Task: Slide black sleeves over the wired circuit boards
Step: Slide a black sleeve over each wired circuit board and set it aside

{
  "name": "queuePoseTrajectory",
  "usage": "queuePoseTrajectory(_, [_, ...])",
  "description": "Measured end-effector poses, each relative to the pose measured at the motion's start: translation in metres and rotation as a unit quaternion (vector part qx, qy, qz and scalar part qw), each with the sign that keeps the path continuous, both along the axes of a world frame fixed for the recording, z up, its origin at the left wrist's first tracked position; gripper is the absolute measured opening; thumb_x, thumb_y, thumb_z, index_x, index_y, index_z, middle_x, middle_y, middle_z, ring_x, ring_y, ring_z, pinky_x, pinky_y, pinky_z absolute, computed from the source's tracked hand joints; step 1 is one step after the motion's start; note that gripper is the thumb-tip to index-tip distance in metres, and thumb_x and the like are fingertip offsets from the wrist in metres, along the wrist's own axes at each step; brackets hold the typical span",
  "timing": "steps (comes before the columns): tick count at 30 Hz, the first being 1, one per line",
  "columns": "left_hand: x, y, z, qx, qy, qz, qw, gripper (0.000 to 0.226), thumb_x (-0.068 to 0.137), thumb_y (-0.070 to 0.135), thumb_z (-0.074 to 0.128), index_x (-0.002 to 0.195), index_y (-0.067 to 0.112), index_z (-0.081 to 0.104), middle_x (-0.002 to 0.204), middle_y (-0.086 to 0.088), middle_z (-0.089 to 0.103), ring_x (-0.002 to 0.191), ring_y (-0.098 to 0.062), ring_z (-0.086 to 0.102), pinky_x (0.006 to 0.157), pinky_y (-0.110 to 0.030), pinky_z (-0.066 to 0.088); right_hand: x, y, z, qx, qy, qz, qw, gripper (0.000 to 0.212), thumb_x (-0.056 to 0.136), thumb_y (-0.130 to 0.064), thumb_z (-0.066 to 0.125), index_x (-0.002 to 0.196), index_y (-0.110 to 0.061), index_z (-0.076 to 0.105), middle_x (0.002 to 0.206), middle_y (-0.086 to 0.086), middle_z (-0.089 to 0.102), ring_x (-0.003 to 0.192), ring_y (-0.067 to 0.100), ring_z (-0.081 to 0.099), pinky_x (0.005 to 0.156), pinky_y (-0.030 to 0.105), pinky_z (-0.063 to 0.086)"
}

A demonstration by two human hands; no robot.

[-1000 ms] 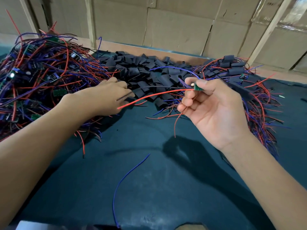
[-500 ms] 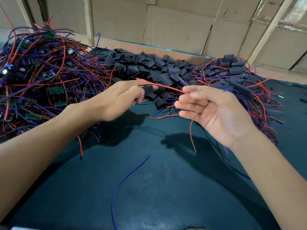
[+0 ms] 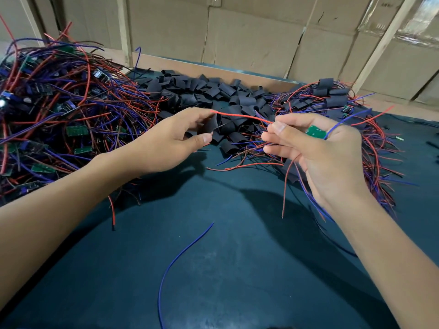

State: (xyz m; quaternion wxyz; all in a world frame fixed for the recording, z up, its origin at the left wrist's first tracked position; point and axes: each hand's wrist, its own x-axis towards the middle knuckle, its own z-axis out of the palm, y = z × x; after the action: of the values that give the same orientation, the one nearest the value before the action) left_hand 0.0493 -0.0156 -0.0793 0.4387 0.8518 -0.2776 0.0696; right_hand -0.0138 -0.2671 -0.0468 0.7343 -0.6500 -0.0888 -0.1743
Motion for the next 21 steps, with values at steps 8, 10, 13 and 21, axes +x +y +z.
queuePoseTrajectory(8, [0.0022,0.0050,0.0027,0.042,-0.040,0.050,0.997,0.049,0.098,0.024,0.062,0.144,0.033,0.046,0.139,0.011,0.056,0.131,-0.006,0.051,0.098,-0.018,0.043,-0.0041,0.0026,-0.0014,-0.063,-0.082,-0.057,0.993,0.008,0.089,0.003,0.070,0.089,-0.004,0.074,0.081,0.020,0.074,0.082,0.033,0.077,0.073,0.035,0.062])
queuePoseTrajectory(10, [0.0011,0.0043,0.0039,0.036,-0.039,0.047,0.997,0.049,0.098,0.025,0.063,0.143,0.033,0.046,0.138,0.009,0.058,0.130,-0.005,0.052,0.105,-0.031,0.046,-0.0049,0.0038,-0.0016,-0.059,-0.088,-0.051,0.993,0.009,0.089,0.003,0.071,0.089,-0.005,0.074,0.082,0.019,0.074,0.082,0.033,0.076,0.074,0.036,0.062])
queuePoseTrajectory(13, [-0.0010,0.0024,0.0055,0.029,-0.035,0.028,0.999,0.048,0.098,0.025,0.063,0.143,0.034,0.047,0.137,0.012,0.059,0.129,0.001,0.052,0.107,-0.036,0.047,-0.0048,0.0046,-0.0021,-0.059,-0.089,-0.045,0.993,0.008,0.089,0.002,0.071,0.089,-0.005,0.074,0.081,0.018,0.074,0.082,0.034,0.076,0.075,0.037,0.062])
queuePoseTrajectory(21, [-0.0032,-0.0009,0.0088,-0.078,-0.030,-0.003,0.996,0.039,0.098,0.007,0.063,0.135,0.016,0.055,0.122,0.008,0.069,0.119,-0.003,0.062,0.111,-0.031,0.044,-0.0039,0.0048,-0.0050,-0.087,-0.090,-0.051,0.991,0.009,0.089,0.003,0.070,0.089,-0.004,0.074,0.076,0.013,0.074,0.079,0.032,0.076,0.074,0.038,0.063])
